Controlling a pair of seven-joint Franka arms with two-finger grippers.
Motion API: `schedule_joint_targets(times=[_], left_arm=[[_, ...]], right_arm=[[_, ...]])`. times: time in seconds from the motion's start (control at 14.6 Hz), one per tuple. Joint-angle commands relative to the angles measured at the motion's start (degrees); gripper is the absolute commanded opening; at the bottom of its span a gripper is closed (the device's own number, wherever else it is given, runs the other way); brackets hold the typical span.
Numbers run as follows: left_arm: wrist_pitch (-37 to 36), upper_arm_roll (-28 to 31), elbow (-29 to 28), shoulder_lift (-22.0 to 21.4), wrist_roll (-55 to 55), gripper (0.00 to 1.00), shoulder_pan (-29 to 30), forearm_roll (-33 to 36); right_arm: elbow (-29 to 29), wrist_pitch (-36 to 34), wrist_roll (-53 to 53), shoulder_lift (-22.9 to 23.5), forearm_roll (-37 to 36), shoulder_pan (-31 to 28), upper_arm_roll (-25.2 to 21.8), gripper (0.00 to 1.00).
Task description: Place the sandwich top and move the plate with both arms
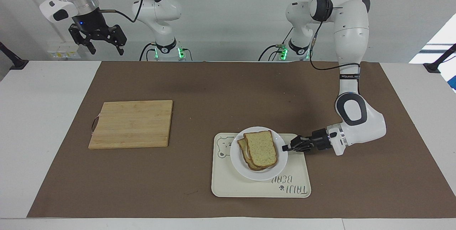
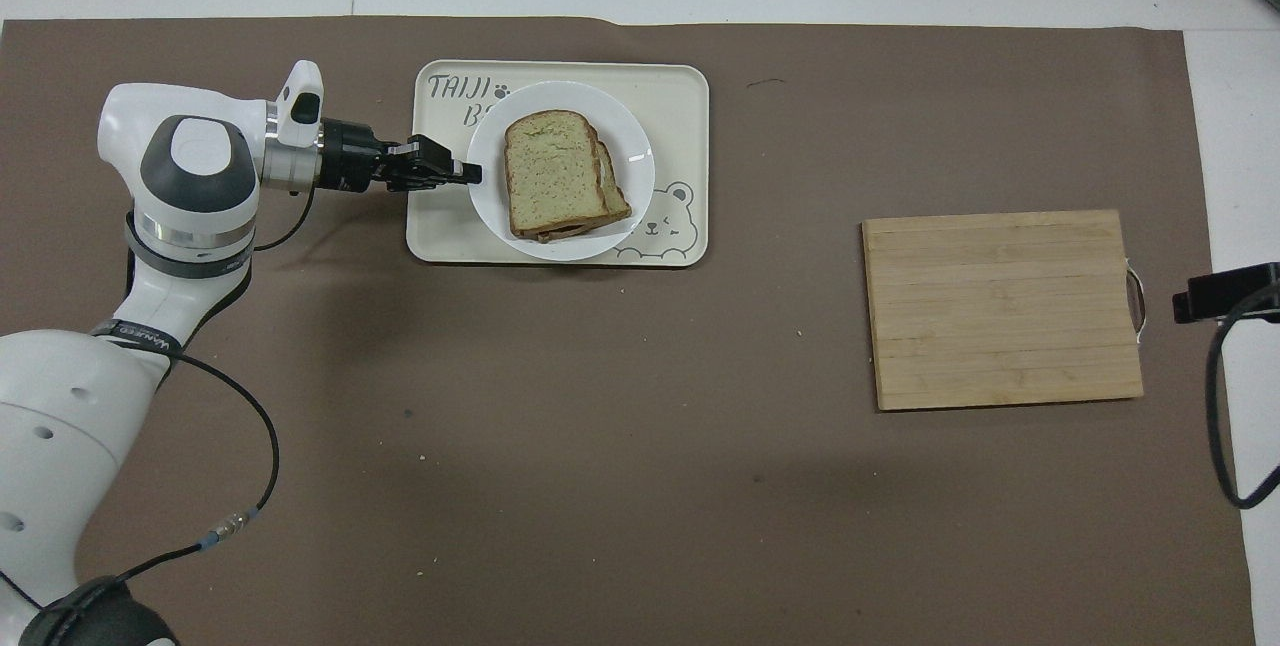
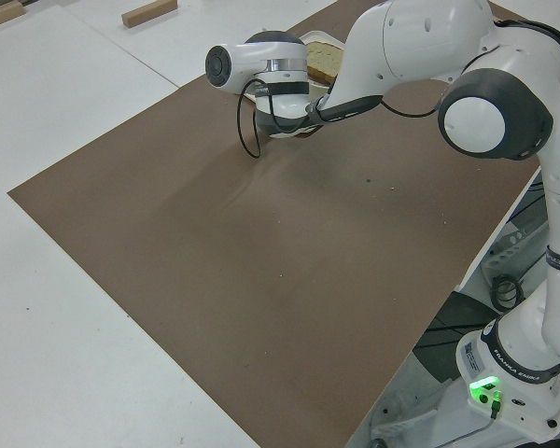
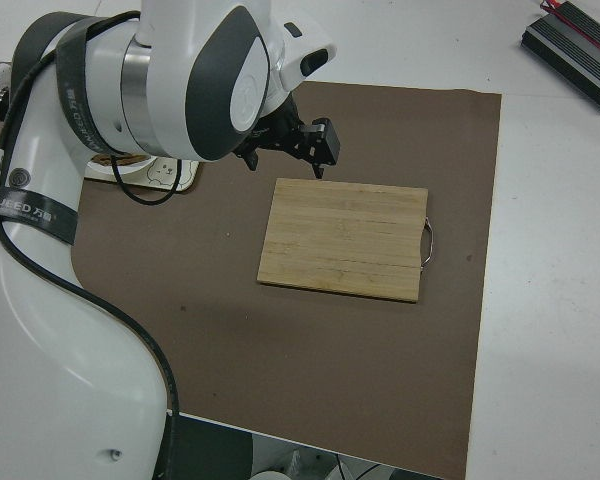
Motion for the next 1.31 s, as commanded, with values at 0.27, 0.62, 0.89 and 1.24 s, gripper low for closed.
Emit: schedule_joint_targets(times=[0.27, 0.62, 0.89, 1.24], left_arm=[[0.48, -0.28, 1.33, 0.15, -3.93, 0.99, 0.26, 5.72], [-0.83, 0.17, 0.1, -3.17, -4.82, 1.0, 3.95, 11.08], [0.13, 0.17, 0.44, -8.54, -16.04, 1.0, 2.99, 21.95], [0.05, 0.08, 0.45, -14.16, -25.73, 1.0, 2.02, 36.99]], right_arm=[[-0.14, 0.61, 0.25, -0.14, 0.37, -0.57, 0.41, 1.0], [-0.14, 0.61, 0.25, -0.14, 0.37, -0.57, 0.41, 1.0], [-0.14, 0.61, 0.17, -0.14, 0.37, -0.57, 0.41, 1.0], [-0.14, 0.61, 0.25, -0.22, 0.37, -0.57, 0.41, 1.0]])
